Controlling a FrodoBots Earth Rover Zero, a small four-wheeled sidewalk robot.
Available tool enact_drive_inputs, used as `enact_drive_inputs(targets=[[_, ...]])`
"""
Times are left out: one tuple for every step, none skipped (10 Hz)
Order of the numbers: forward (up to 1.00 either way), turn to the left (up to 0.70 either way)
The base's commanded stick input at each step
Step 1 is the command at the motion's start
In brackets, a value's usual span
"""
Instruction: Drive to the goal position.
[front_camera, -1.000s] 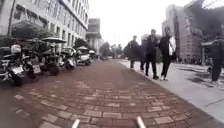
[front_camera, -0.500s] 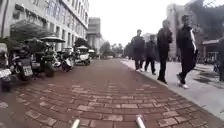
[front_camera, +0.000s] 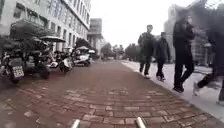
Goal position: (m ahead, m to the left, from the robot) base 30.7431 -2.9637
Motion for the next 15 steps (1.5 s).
enact_drive_inputs(targets=[[0.70,0.00],[0.70,0.00],[0.70,0.00],[0.70,0.00],[0.70,0.00],[0.70,0.00],[0.70,0.00],[0.70,0.00],[0.70,0.00],[0.70,0.00],[0.70,0.00],[0.70,0.00],[0.70,0.00],[0.70,-0.03],[0.70,-0.07]])
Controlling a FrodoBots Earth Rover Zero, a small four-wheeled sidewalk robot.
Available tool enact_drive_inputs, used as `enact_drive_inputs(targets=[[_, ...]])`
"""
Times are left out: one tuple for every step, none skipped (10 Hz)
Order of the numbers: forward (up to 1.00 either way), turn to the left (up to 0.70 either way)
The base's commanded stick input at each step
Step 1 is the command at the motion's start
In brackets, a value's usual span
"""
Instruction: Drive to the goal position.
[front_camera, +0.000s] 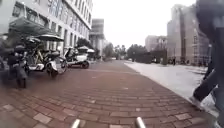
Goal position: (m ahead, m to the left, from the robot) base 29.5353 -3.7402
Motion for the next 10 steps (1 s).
enact_drive_inputs(targets=[[0.70,-0.12],[0.70,-0.09],[0.70,0.00],[0.70,0.00],[0.70,0.00],[0.70,0.00],[0.70,0.00],[0.70,0.00],[0.70,0.00],[0.70,0.00]])
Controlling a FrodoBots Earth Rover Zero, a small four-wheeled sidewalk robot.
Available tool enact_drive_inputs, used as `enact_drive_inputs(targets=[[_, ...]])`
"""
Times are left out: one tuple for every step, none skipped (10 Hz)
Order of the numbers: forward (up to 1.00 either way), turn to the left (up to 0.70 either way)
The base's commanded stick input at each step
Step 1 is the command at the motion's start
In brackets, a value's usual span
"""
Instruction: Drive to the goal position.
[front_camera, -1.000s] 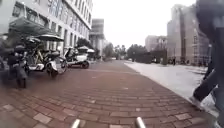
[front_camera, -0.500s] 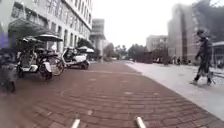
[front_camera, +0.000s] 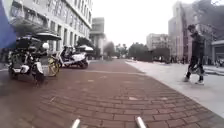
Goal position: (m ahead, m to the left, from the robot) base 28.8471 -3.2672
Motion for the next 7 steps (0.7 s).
enact_drive_inputs(targets=[[0.70,0.00],[0.70,0.00],[0.70,0.00],[0.70,0.00],[0.70,-0.01],[0.70,-0.01],[0.70,-0.01]])
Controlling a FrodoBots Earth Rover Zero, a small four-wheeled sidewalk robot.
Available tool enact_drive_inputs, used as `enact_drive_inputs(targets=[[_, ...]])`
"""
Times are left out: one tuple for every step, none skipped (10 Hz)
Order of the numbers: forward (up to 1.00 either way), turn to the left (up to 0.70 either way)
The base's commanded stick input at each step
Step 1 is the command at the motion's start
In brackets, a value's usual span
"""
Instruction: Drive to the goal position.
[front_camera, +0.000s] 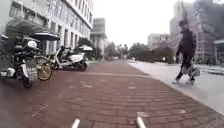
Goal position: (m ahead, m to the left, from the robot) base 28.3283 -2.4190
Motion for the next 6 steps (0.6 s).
enact_drive_inputs(targets=[[0.70,-0.01],[0.70,-0.01],[0.70,-0.02],[0.70,-0.02],[0.70,-0.05],[0.70,-0.10]])
